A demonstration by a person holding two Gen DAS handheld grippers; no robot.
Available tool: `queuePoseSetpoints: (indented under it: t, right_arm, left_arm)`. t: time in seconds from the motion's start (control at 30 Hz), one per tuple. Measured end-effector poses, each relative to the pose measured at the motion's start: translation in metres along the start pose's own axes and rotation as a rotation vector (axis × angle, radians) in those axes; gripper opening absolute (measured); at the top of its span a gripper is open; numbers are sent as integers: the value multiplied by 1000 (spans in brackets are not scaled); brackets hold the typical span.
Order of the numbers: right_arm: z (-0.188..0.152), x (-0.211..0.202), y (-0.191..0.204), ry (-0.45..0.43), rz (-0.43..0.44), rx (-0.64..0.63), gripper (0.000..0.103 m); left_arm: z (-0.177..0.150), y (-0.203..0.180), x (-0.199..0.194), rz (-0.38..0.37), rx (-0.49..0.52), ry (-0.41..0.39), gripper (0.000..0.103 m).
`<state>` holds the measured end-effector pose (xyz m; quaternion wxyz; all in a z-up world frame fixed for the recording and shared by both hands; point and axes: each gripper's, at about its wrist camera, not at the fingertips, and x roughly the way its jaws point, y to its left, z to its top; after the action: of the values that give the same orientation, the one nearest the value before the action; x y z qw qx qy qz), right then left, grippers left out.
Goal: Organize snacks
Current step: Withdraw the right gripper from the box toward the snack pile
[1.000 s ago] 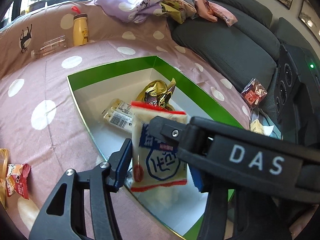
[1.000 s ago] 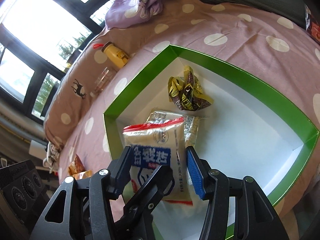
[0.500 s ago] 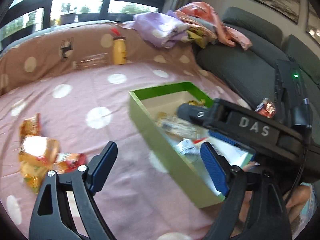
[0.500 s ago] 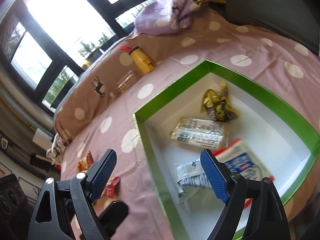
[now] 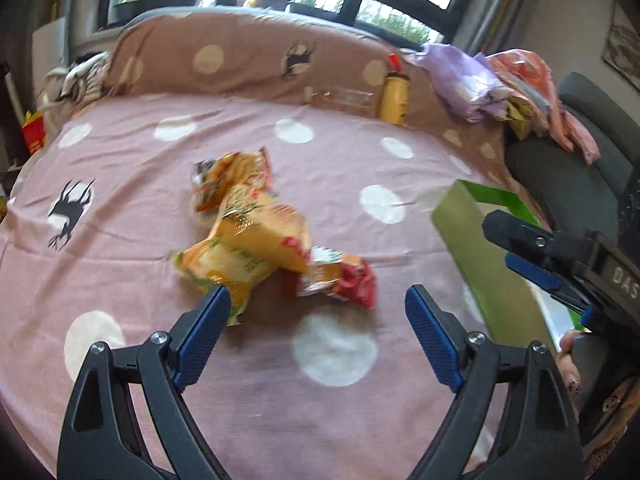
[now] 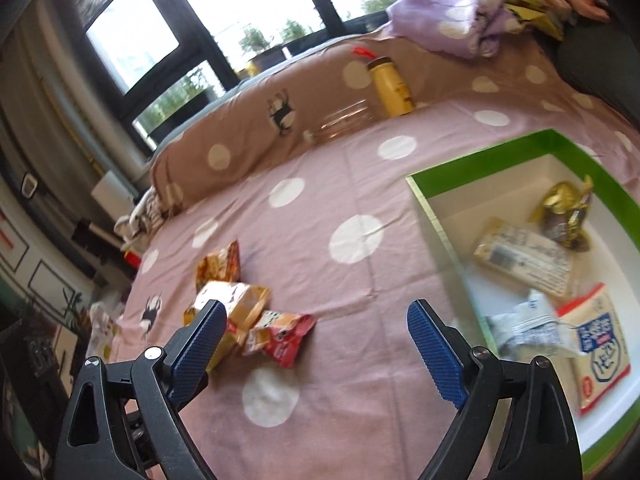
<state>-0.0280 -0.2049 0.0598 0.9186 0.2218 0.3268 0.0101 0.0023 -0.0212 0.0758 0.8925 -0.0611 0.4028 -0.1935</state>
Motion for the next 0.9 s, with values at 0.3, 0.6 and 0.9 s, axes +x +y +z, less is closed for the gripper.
queuePoseSetpoints:
  t: [0.3,0.6,0.9]
  right_arm:
    - [-13,35,13,100,11,11,92]
    - [-19,35,20,126,83,37,92]
    - [-15,48,34,182,203,48,92]
  left_arm:
    - [4,33,2,49,-68,-3,89]
    - [9,58,3,64,-147,8,89]
    - [12,58,21,27,-138,73,89]
